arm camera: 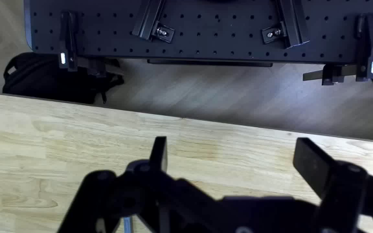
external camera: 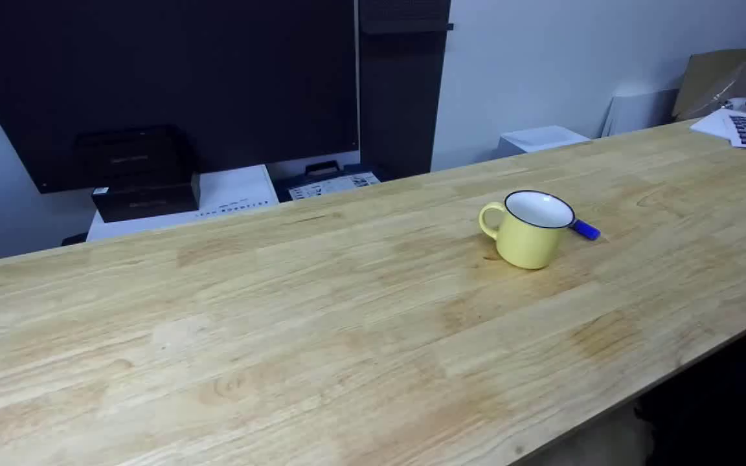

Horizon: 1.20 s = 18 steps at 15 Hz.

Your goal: Put the marker in the cup

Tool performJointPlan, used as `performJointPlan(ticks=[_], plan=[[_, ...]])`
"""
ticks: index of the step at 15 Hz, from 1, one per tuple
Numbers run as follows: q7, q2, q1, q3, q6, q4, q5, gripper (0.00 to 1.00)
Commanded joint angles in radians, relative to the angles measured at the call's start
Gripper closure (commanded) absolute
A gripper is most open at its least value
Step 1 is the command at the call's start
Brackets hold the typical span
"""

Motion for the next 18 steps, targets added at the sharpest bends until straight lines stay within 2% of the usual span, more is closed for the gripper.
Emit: performJointPlan(ticks=[1, 14, 17, 18], plan=[[0.003, 0.001, 0.004, -0.004, -0.002, 0.001, -0.002, 0.00], [0.003, 0.001, 0.004, -0.004, -0.002, 0.001, -0.002, 0.00], [-0.027, 0.092, -0.037, -0.022, 0.113, 0.059, -0.085, 0.00], [-0.044, 0.142, -0.056, -0.034, 0.189, 0.088, -0.133, 0.00]])
